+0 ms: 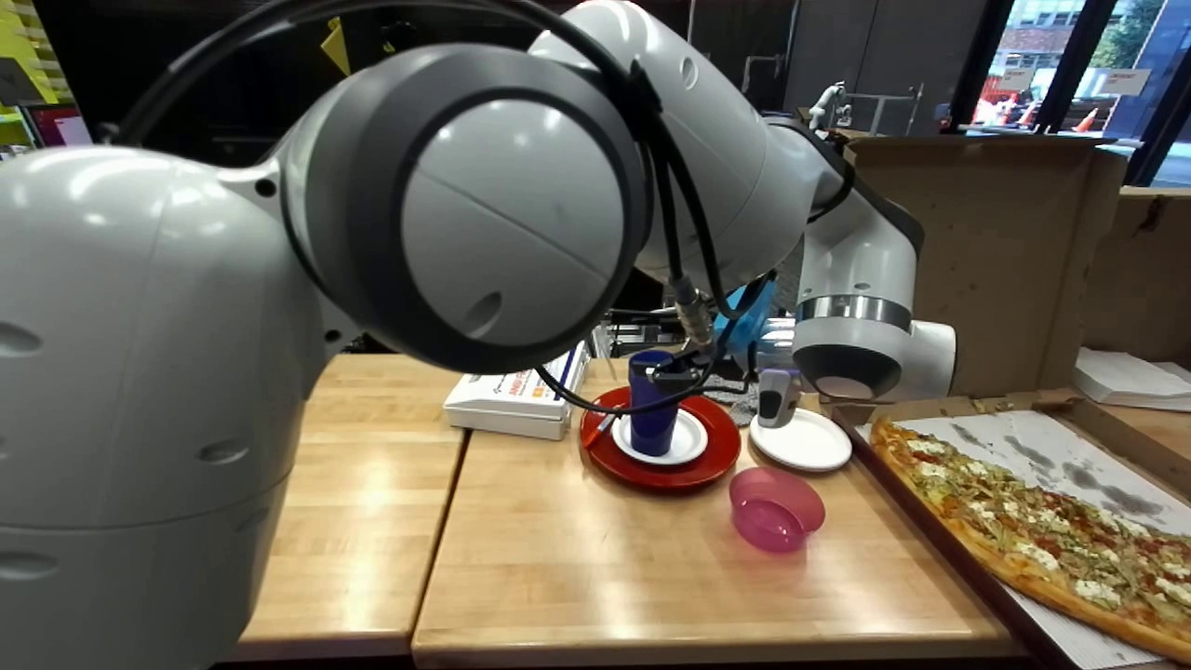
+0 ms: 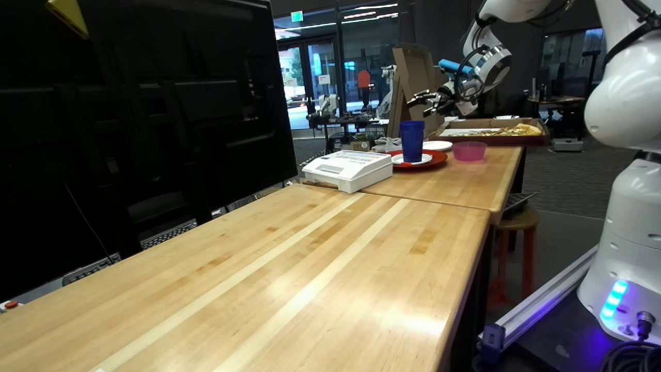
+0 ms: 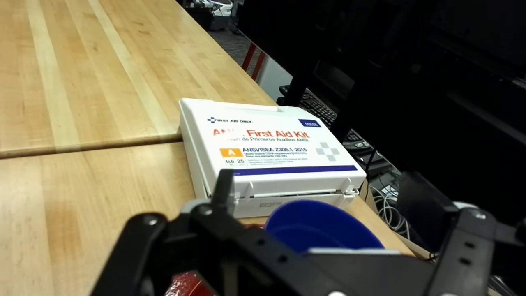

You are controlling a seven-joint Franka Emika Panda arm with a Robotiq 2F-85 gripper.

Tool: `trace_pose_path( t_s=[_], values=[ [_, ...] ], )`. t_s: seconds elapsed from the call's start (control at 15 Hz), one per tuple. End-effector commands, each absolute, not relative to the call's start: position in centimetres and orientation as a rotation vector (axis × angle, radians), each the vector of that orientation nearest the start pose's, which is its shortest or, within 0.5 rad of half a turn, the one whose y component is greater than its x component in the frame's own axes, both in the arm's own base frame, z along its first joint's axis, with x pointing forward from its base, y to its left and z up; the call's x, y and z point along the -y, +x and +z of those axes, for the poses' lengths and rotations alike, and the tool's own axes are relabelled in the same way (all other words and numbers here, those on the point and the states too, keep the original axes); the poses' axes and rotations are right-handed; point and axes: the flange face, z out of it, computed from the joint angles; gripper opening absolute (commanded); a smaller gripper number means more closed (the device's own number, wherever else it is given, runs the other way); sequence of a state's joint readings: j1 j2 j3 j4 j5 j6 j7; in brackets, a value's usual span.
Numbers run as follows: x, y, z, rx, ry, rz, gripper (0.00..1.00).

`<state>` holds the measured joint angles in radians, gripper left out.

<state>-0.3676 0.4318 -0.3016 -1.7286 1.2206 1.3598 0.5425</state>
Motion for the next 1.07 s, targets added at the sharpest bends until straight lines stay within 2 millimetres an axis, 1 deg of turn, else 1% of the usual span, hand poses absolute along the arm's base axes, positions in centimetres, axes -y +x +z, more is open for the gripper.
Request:
trace_pose_path(
  t_s=[0.0, 0.6, 0.87, 1.0],
  values=[
    [26.5, 55.6, 37.8, -1.293, -1.385, 0.678, 1.0],
    [26.5, 55.6, 38.7, -1.318, -1.408, 0.629, 1.0],
    [26.3, 55.8, 39.0, -1.355, -1.447, 0.548, 1.0],
    [26.1, 55.8, 39.5, -1.371, -1.475, 0.499, 1.0]
  ],
)
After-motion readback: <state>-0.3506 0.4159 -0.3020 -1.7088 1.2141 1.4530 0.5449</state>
